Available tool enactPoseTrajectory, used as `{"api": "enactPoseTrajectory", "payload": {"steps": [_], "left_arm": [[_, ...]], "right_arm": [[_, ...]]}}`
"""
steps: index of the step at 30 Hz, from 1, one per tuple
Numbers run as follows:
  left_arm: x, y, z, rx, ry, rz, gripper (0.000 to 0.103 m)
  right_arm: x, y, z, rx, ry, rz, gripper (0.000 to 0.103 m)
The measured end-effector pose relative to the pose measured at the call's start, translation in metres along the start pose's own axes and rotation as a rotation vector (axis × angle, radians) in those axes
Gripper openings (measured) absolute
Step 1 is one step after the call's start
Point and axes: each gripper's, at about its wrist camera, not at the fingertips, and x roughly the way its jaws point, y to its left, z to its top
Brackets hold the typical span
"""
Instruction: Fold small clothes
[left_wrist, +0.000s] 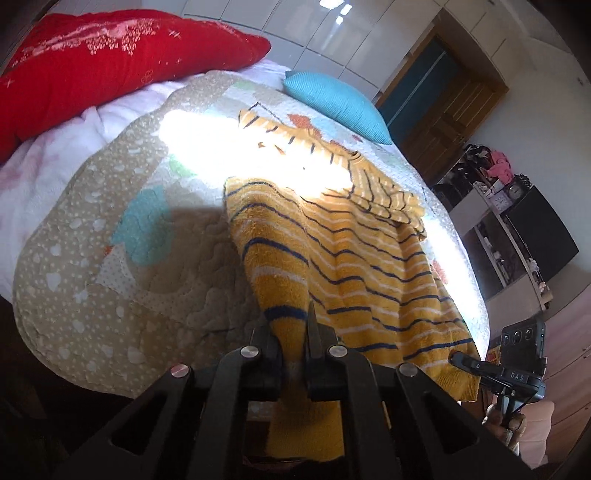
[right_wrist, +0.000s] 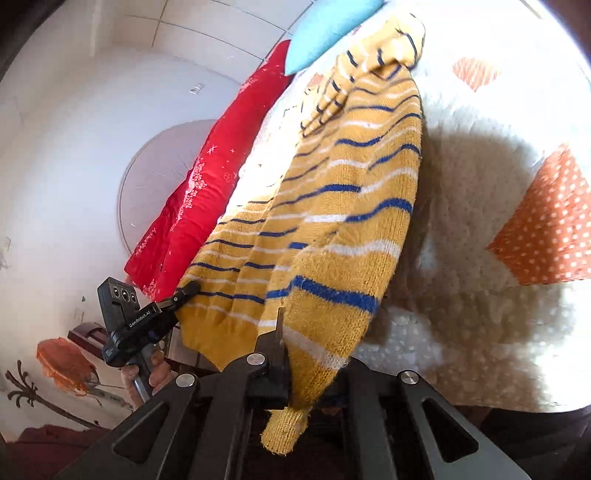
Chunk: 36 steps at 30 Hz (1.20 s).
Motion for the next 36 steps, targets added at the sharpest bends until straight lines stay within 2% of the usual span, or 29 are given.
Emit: {"api": "enactPoseTrajectory", "payload": {"steps": [4, 8, 10, 12, 14, 17, 22, 25, 30, 33, 36], "left_arm": [[-0.014, -0.007, -0.017, 0.004, 0.015, -0.029, 0.007], [0.005, -0.002, -0.033, -0.015, 0.082, 0.007, 0.007], [0.013, 0.01, -0.032, -0.059, 0.113, 0.006, 0.007], [0.014, 0.018, -0.02, -0.092, 0.105, -0.013, 0.007], [0.014, 0.018, -0.002, -0.107, 0.067, -0.026, 0.007], [0.021, 0.015, 0.04, -0.114, 0.001, -0.053, 0.007], [0.063, -0.005, 0.121, -0.091, -0.075, -0.053, 0.008], [0.102, -0.008, 0.154, -0.08, -0.067, -0.019, 0.008], [0.157, 0.0, 0.179, -0.092, 0.011, -0.001, 0.008], [0.177, 0.014, 0.197, -0.151, 0.023, -0.039, 0.012], [0.198, 0.03, 0.216, -0.239, 0.042, -0.123, 0.023]], "right_arm": [[-0.017, 0.013, -0.017, -0.023, 0.007, -0.01, 0.007], [-0.008, 0.001, -0.035, 0.021, 0.06, -0.018, 0.007], [-0.007, -0.008, -0.032, 0.039, 0.072, -0.02, 0.007], [0.001, 0.001, -0.02, 0.013, 0.064, -0.032, 0.007], [-0.002, 0.014, 0.0, -0.036, 0.033, -0.037, 0.007], [-0.001, 0.027, 0.049, -0.084, -0.046, -0.031, 0.007], [0.015, 0.035, 0.143, -0.125, -0.17, -0.08, 0.007], [0.034, 0.031, 0.188, -0.119, -0.202, -0.13, 0.007], [0.062, 0.001, 0.238, -0.054, -0.173, -0.166, 0.008], [0.073, -0.021, 0.26, -0.009, -0.15, -0.162, 0.01], [0.085, -0.044, 0.284, 0.069, -0.142, -0.147, 0.013]]}}
